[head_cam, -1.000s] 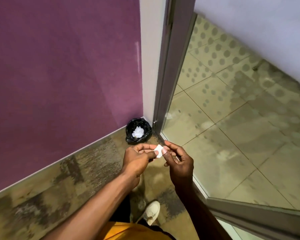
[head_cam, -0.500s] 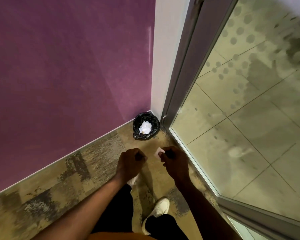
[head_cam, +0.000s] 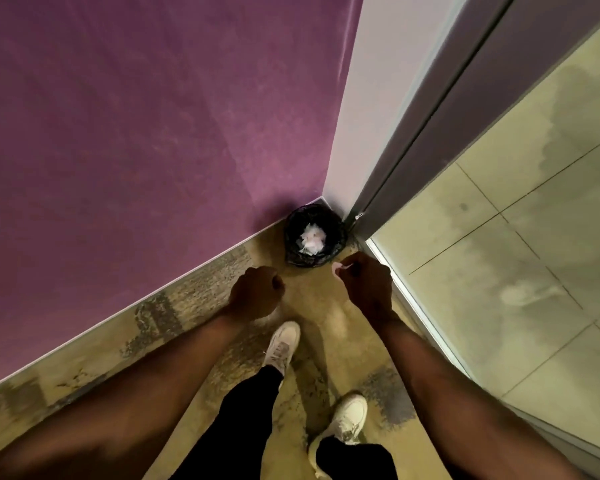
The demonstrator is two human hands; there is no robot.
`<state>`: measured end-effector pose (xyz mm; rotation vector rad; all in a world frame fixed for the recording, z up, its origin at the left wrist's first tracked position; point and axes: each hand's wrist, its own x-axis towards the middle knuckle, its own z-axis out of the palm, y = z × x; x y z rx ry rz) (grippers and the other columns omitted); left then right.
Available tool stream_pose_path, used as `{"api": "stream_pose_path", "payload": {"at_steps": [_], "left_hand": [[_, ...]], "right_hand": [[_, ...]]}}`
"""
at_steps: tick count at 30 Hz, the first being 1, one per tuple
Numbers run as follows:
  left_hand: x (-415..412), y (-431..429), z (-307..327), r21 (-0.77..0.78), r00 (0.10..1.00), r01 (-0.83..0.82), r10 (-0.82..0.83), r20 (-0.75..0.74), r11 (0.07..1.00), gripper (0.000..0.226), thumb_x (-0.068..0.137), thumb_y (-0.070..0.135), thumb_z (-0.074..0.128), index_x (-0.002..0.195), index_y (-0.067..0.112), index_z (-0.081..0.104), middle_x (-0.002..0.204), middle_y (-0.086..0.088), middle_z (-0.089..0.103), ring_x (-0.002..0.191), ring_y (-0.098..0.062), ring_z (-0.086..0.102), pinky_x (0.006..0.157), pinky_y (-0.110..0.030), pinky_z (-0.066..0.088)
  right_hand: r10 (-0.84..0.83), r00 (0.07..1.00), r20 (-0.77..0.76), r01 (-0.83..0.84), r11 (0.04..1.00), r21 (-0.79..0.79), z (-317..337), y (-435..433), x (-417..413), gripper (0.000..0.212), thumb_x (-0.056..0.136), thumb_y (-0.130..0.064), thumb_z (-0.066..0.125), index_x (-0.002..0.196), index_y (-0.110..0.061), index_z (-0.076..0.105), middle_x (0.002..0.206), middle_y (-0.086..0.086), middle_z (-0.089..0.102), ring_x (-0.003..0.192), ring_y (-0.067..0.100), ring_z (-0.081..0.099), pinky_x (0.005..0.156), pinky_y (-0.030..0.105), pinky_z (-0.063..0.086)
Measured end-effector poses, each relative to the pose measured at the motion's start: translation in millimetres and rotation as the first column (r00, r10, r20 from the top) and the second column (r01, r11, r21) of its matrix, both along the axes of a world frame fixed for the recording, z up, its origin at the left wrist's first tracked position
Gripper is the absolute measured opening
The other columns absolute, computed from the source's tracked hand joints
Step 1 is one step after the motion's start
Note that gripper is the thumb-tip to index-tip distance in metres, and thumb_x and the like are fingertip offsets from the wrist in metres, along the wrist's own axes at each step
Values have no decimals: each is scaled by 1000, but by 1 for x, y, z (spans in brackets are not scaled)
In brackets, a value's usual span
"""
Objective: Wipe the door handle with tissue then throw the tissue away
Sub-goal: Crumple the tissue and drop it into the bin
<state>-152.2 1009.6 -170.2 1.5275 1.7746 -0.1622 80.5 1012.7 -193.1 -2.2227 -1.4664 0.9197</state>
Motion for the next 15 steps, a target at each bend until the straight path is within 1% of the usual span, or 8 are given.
{"api": "stream_pose_path", "payload": {"at_steps": [2,4,5,8,11,13,15], "left_hand": [[-2,12,-27,-1,1000,14,-14,-17,1000,24,107,27,61,113,8,75,124,-20,77,120,-43,71,98,-50,60],[-3,20,-49,-6,1000,7,-7,-15,1000,24,107,28,62,113,8,75,123,-18,78,120,-43,72,98,-50,61],[-4,23,-63,-1,1000,4,-4,-12,1000,25,108,28,62,114,8,75,123,-18,78,120,-42,72,99,-50,61],[-6,32,-100,0,1000,-4,4,-10,1000,25,108,29,63,114,9,76,124,-15,79,120,-40,74,100,-50,62],[-8,37,-135,-13,1000,-19,19,-17,1000,25,107,33,64,114,11,76,123,-13,80,118,-38,75,100,-49,63],[-10,41,-153,-13,999,-30,30,-13,999,25,107,35,66,112,13,77,122,-12,80,118,-37,75,100,-48,63],[-13,42,-168,-16,999,-38,38,-6,999,25,107,35,67,110,12,78,121,-12,81,117,-36,75,100,-48,63]], "right_hand": [[2,1000,24,-3,1000,11,-30,16,-3,17,88,-40,80,95,-24,80,90,2,82,93,26,76,73,29,48],[12,1000,29,-13,999,37,-57,30,-6,15,88,-34,81,93,-20,81,88,6,83,89,29,77,76,33,55],[19,999,28,-21,999,48,-71,38,-8,13,89,-32,81,92,-19,81,88,7,83,87,30,77,75,33,56],[16,999,46,-16,1000,5,-117,63,-12,10,88,-29,81,92,-20,82,92,9,82,89,32,76,72,29,49],[20,998,64,-18,999,-30,-159,89,-15,10,90,-24,80,97,-17,83,96,13,82,91,34,76,71,27,43],[25,997,76,-24,1000,-15,-181,106,-18,14,91,-18,77,104,-16,83,101,14,83,92,34,77,72,24,39],[16,996,89,-16,1000,-4,-195,112,-23,21,91,-12,73,109,-13,83,105,15,83,94,36,77,73,25,42]]}}
